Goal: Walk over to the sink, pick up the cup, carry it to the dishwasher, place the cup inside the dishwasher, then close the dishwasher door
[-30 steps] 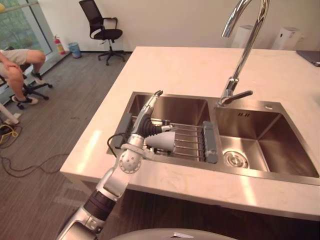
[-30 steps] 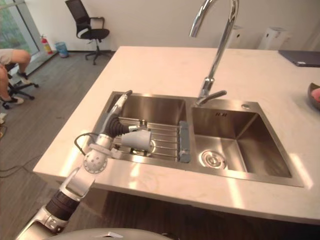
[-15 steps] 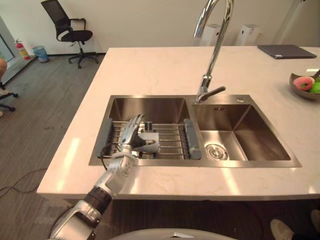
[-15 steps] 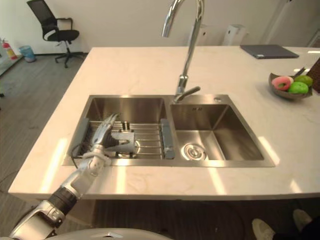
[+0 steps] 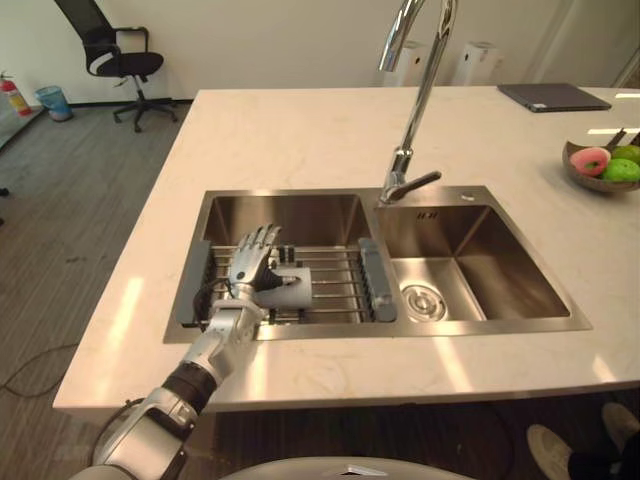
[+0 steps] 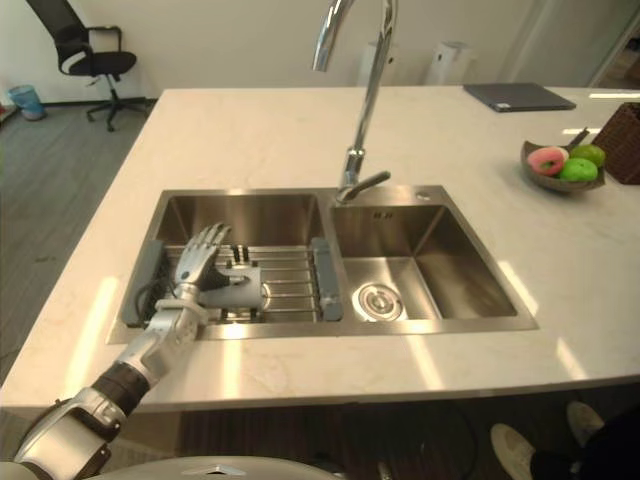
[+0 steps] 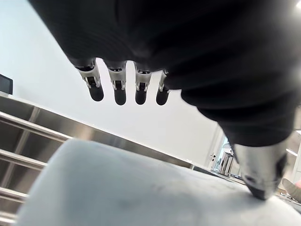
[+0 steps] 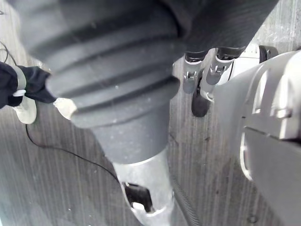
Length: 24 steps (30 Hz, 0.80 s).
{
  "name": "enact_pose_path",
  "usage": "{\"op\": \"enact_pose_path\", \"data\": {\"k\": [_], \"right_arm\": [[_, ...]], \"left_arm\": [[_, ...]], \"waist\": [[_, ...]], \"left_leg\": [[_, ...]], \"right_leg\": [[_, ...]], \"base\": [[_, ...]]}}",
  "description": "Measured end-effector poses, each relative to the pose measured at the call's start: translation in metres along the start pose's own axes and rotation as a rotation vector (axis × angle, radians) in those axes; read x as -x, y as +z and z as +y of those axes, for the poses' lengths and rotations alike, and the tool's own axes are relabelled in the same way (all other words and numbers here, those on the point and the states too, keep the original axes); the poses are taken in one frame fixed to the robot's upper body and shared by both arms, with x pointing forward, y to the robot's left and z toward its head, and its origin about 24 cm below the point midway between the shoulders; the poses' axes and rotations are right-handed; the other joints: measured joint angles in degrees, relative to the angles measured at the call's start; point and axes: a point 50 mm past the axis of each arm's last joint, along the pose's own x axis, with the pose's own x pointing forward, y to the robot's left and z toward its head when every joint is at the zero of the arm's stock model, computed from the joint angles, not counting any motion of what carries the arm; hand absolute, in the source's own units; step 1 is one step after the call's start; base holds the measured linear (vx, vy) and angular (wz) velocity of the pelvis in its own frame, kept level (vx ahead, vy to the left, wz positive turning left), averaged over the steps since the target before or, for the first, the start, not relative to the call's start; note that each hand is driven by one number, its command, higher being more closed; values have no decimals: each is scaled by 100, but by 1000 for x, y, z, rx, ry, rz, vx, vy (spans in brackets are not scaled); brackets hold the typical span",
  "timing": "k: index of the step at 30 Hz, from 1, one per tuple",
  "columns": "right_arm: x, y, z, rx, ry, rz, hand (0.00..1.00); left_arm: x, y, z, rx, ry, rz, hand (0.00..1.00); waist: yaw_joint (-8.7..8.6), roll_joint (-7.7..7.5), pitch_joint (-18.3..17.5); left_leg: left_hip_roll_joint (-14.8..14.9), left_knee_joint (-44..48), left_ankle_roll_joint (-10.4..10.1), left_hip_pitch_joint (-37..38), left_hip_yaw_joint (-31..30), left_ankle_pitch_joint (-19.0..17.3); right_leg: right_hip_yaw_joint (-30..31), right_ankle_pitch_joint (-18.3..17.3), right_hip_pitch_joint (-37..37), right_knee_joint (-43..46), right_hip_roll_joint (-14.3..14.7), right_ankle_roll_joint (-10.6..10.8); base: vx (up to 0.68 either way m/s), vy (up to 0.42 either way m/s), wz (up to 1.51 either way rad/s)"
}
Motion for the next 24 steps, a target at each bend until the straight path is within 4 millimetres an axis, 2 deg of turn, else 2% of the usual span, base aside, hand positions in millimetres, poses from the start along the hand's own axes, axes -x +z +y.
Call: {"op": "enact_pose_path", "data": {"k": [3, 8, 12, 16, 24], "right_arm": [[1, -8, -1, 104, -13, 27, 0], [0, -6, 0, 158, -27, 7, 0], [0, -5, 0, 170, -28, 5, 0], [-1, -4, 5, 223, -10, 11, 0], [-3, -1, 9, 279, -10, 23, 0]], "left_arm": [[-1, 12, -6, -29, -83, -74, 0], [-3, 21, -10, -61, -198, -129, 0], [-4, 24, -10, -71, -236, -142, 0], [-3, 20, -9, -70, -250, -120, 0], [-3, 21, -6, -31, -241, -143, 0]], "waist": [[-54, 11, 26], [-173, 77, 123], [-180, 97, 141], [-286, 107, 144], [-302, 173, 193]], "left_leg": [[-7, 1, -7, -2, 5, -38], [-24, 2, -3, -10, 8, -73], [-40, 3, 3, -24, -60, -76], [-79, 24, 16, -95, -156, -75], [-135, 25, 55, -134, -312, -94]], "right_leg": [[-25, -24, -6, 8, 0, 17], [-48, -39, -23, 13, -1, 20], [-183, -41, -3, 13, -16, 18], [-209, -43, -33, -3, -52, 18], [-287, -50, -32, 5, -101, 29]], "base": [[0, 0, 0], [0, 0, 0], [-29, -35, 7], [-52, -31, 7], [-22, -21, 4]]}}
